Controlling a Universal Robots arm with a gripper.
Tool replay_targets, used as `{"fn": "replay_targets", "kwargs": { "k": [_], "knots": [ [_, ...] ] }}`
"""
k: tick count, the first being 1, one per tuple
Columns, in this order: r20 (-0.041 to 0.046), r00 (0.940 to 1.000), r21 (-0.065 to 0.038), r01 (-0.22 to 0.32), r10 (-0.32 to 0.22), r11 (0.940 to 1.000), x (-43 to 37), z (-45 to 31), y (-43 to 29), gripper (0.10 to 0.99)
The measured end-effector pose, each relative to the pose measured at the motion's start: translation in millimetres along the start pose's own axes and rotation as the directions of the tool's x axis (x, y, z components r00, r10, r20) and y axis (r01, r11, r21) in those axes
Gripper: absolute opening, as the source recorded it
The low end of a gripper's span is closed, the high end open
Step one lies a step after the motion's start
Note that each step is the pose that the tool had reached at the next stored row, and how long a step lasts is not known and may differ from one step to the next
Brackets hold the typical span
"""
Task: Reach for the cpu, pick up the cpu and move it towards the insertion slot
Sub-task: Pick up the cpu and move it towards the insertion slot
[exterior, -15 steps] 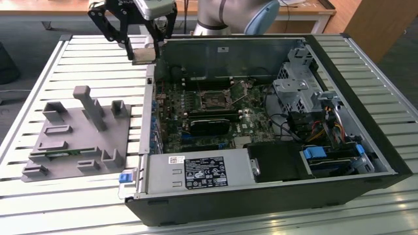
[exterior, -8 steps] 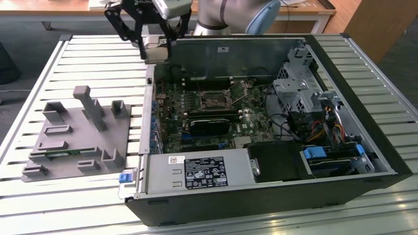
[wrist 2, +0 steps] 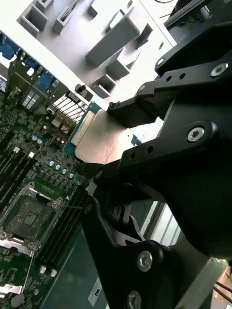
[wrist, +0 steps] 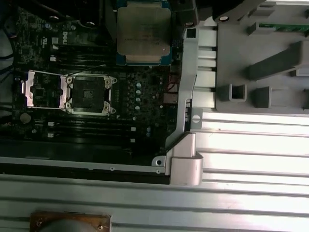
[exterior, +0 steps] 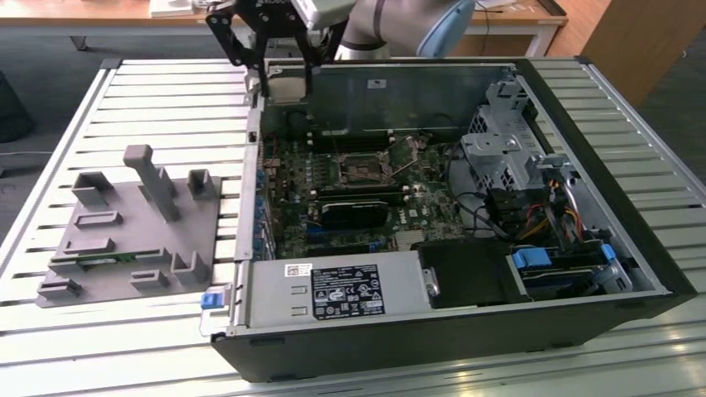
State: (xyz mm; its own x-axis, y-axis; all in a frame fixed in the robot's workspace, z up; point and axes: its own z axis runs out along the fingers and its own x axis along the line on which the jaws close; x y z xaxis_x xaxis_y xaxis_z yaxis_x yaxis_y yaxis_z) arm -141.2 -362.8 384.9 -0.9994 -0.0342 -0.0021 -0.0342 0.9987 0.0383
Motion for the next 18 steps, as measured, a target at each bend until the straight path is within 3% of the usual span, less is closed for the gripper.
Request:
{"fn": "replay_targets", "kwargs": {
  "k": [18],
  "knots": [
    [0.0005, 1.0000, 0.000, 0.000, 0.000, 1.0000, -56.0, 3.4, 14.2, 0.537]
  ]
}}
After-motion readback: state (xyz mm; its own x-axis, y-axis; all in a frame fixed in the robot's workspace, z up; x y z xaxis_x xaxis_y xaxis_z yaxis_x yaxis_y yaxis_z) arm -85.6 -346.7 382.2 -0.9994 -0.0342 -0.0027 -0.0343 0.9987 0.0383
